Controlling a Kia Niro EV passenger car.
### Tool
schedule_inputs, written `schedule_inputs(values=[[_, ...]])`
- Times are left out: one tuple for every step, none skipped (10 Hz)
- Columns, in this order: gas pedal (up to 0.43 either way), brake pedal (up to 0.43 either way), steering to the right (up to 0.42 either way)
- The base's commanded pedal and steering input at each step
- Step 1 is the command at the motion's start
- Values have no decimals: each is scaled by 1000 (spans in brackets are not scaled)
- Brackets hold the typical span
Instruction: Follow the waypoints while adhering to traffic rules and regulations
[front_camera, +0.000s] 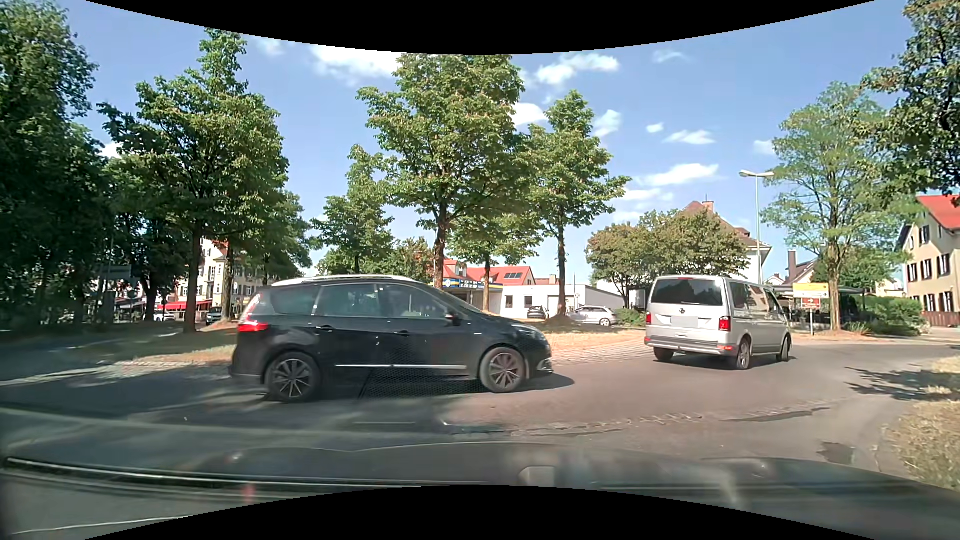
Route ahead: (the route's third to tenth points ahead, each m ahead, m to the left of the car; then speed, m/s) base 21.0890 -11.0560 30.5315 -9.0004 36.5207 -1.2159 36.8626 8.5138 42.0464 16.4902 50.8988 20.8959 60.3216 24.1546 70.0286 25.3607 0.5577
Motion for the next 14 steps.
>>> schedule_inputs(values=[[177,6,80],[189,6,85],[228,6,93],[260,6,105],[268,12,117],[268,6,135],[287,6,156],[319,6,171],[319,12,176],[319,6,176],[319,6,176],[319,12,182],[319,6,195],[319,6,205]])
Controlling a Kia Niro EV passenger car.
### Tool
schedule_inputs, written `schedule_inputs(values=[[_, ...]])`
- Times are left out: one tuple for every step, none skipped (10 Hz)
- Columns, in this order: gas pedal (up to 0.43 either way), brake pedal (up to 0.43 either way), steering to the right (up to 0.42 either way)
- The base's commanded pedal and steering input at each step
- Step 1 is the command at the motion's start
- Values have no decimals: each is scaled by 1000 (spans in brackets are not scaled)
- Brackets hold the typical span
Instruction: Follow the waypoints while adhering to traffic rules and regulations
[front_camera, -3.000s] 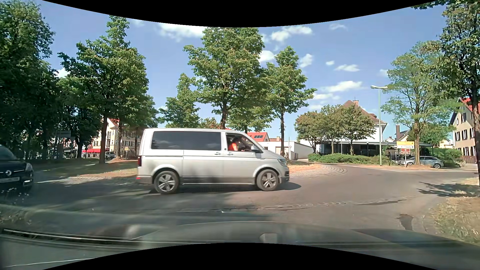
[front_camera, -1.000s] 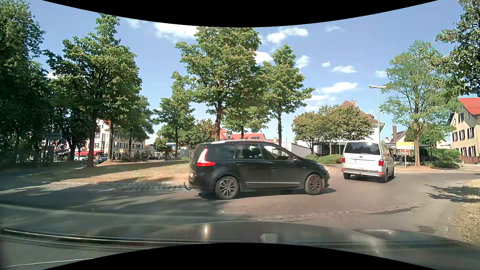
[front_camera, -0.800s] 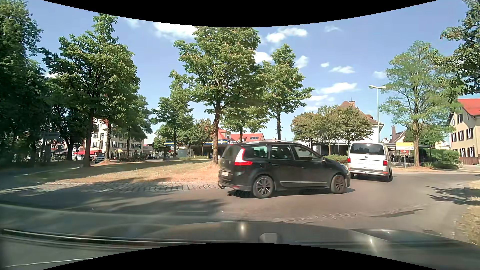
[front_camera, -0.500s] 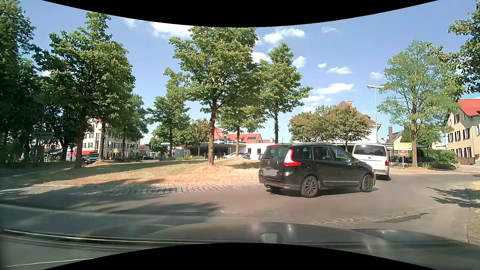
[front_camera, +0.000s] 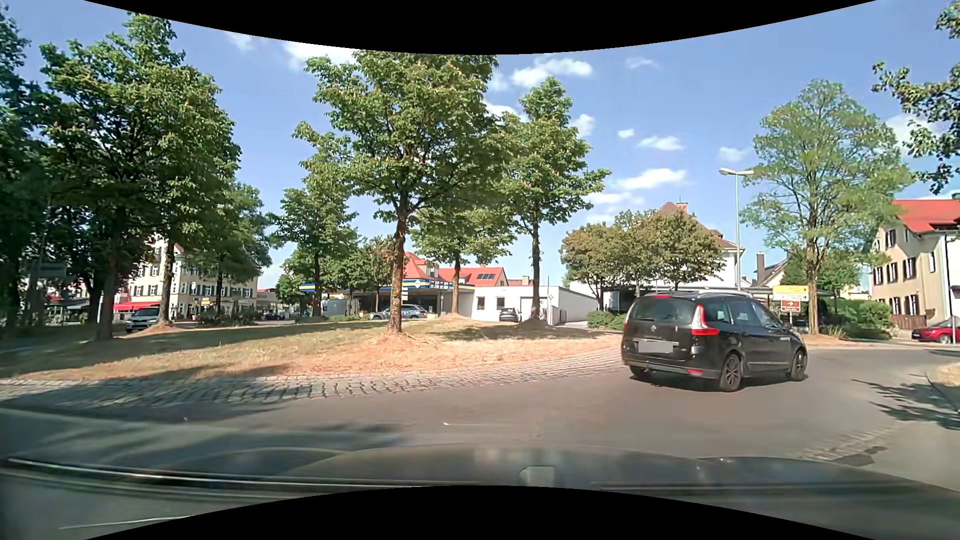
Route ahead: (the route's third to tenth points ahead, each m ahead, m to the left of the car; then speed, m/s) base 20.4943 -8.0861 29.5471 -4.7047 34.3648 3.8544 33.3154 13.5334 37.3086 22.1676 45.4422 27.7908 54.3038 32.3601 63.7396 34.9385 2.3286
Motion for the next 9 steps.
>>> schedule_inputs(values=[[319,6,221],[319,6,253],[319,6,279],[319,6,304],[319,6,329],[311,6,355],[311,6,369],[311,6,371],[311,6,380]])
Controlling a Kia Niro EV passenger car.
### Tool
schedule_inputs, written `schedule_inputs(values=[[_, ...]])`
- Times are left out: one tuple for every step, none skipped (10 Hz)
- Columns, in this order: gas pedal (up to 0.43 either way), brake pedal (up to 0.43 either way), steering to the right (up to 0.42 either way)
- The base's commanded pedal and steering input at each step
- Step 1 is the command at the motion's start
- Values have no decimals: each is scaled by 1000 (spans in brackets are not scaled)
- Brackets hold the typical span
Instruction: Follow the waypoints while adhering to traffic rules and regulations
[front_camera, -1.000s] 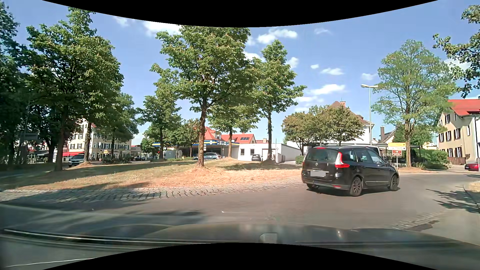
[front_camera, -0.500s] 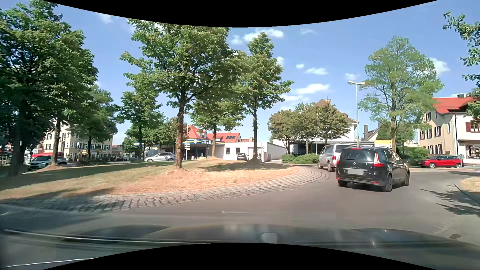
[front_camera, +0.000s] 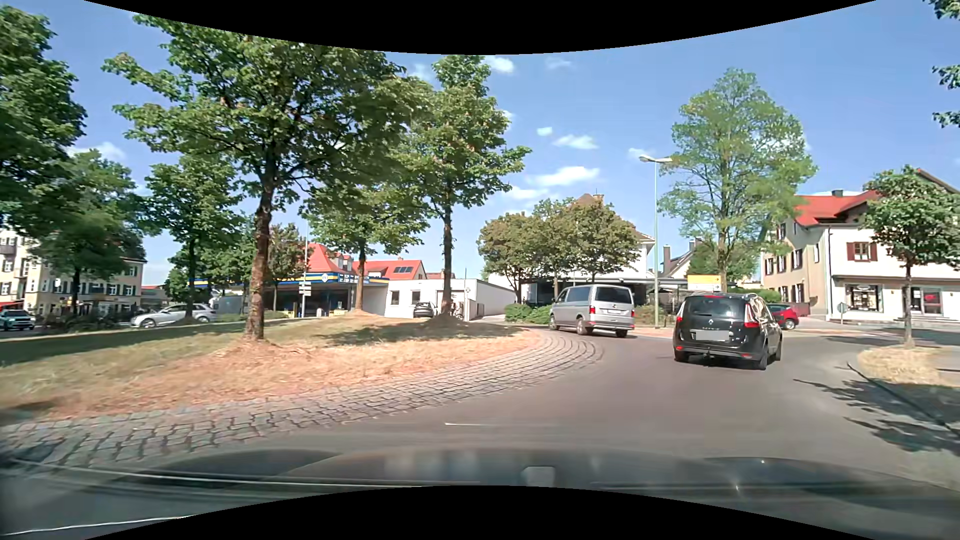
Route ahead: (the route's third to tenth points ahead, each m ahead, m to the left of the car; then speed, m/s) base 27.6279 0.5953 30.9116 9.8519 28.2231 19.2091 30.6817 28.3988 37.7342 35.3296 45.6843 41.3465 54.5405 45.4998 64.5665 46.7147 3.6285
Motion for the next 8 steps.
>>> schedule_inputs(values=[[311,6,391],[311,6,393],[311,6,393],[311,6,391],[311,6,386],[311,6,376],[311,6,351],[311,6,321]])
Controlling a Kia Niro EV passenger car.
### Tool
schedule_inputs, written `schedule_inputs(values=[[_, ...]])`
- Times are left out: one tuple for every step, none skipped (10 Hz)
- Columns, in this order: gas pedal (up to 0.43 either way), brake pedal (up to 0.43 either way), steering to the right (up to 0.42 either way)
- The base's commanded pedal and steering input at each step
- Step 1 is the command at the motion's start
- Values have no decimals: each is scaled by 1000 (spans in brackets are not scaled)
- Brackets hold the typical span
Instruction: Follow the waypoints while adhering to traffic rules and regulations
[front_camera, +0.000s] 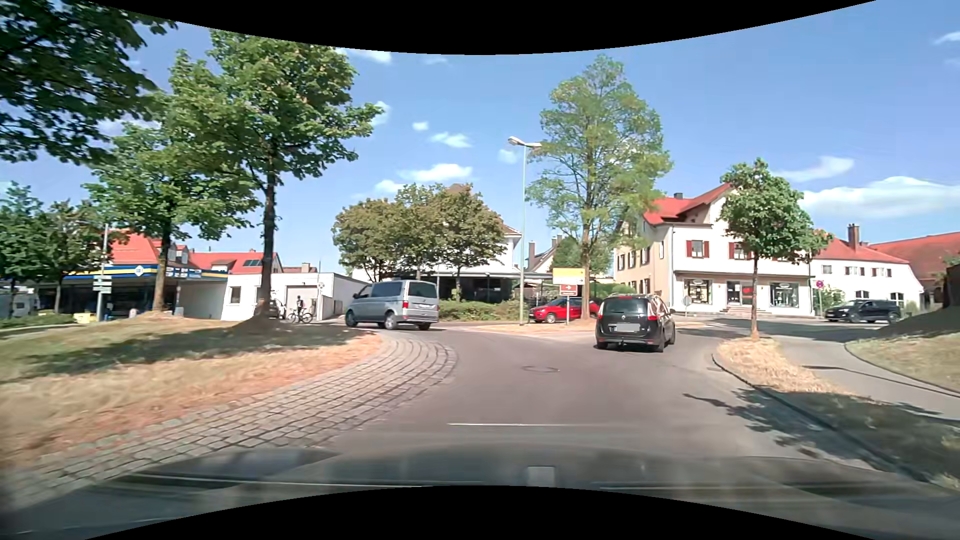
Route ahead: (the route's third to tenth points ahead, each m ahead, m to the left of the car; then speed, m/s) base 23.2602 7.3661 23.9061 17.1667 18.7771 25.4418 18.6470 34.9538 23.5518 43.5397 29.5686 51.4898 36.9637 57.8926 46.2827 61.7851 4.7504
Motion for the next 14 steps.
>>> schedule_inputs(values=[[311,6,271],[299,6,218],[299,6,173],[299,6,122],[299,6,80],[260,6,35],[197,6,0],[157,6,-32],[157,6,-62],[157,6,-86],[157,6,-102],[157,6,-119],[157,6,-140],[157,6,-161]])
